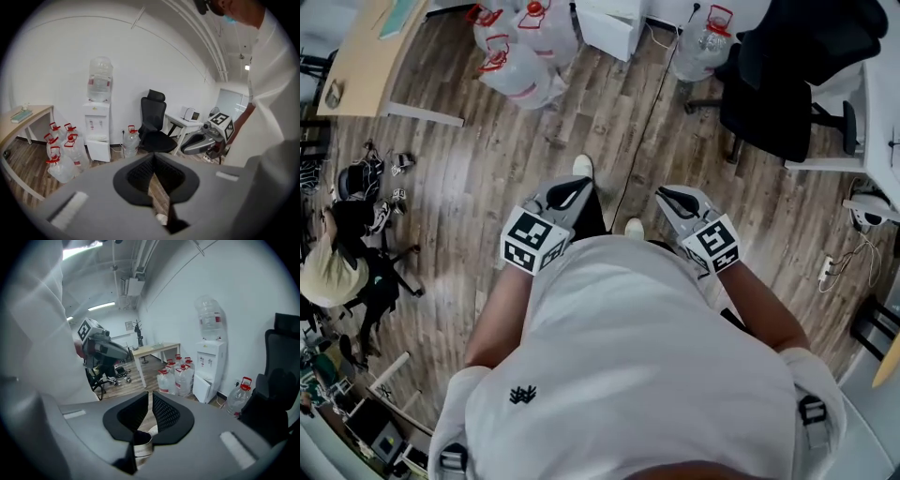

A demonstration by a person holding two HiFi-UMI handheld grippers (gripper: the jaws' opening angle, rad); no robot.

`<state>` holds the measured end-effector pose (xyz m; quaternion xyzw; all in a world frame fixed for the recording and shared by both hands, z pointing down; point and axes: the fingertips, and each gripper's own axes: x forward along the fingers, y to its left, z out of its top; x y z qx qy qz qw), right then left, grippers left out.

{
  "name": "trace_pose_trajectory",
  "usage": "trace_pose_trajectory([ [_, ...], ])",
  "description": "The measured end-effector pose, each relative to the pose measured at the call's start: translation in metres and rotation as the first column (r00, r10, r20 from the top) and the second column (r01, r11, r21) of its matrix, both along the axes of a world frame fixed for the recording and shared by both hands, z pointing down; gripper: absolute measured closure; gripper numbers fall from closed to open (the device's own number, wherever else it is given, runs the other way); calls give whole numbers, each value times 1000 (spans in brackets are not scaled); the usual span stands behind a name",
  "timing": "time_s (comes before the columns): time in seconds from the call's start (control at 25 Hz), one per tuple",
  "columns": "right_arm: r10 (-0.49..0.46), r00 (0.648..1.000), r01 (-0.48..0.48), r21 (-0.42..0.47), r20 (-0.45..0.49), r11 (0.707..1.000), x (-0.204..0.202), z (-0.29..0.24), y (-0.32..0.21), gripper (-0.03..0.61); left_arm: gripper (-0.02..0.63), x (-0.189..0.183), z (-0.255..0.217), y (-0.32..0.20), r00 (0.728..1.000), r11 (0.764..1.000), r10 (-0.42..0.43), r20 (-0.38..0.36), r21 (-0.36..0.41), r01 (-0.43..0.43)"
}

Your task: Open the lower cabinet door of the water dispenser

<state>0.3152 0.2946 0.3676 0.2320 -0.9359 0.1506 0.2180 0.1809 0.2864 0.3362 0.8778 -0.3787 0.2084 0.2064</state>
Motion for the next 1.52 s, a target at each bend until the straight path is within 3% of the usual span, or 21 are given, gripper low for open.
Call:
trace_pose_trajectory([
  [0.36,195,978,-195,7,-76,981,-54,-17,-109,568,558,-55,-9,-119,981,982,186,-55,19,-185],
  [0.56,239,966,-239,3,-103,971,-91,-18,-154,568,558,-98,-3,-170,970,971,238,-50,16,-237],
  [0.88,230,962,-236,-24,-148,971,-101,-7,-214,554,558,-121,8,-225,981,984,175,-84,-10,-177],
  [1.12,202,968,-210,-39,-150,977,-92,20,-304,553,558,-118,10,-286,991,992,121,-65,-27,-123],
  [1.32,151,969,-168,-75,-196,983,-79,72,-401,538,558,-106,20,-352,996,996,84,-40,-32,-86],
  [1.52,48,956,-89,-129,-291,988,-72,151,-488,523,557,-98,42,-405,1000,996,9,-16,-86,-11],
])
